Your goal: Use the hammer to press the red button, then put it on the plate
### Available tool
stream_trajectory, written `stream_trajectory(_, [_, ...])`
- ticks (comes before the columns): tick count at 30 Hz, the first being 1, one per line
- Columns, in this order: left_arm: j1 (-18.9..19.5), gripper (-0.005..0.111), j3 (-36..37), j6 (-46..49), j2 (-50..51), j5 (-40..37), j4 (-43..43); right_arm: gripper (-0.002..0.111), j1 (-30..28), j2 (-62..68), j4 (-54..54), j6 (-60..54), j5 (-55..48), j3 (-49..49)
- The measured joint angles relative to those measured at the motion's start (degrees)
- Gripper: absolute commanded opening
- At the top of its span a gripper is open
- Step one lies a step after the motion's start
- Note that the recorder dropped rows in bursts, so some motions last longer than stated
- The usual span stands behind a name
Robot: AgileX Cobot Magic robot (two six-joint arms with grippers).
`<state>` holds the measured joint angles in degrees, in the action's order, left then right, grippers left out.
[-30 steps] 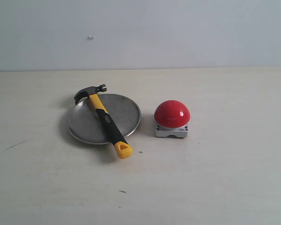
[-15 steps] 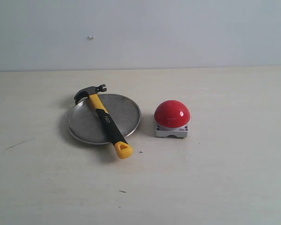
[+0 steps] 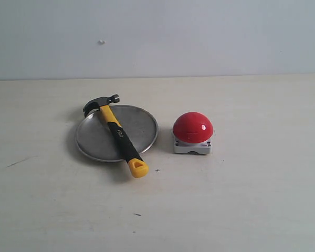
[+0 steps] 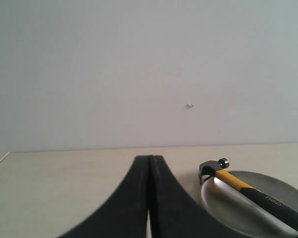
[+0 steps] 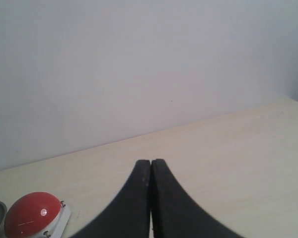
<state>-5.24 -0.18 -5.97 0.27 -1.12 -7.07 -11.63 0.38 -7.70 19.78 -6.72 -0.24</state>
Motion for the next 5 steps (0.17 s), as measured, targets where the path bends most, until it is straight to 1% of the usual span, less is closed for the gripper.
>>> stream_trajectory(5, [0.0,0.0,0.0,0.0,0.0,0.0,0.0,0.0,0.0,0.0,0.0,0.0,0.0,0.0])
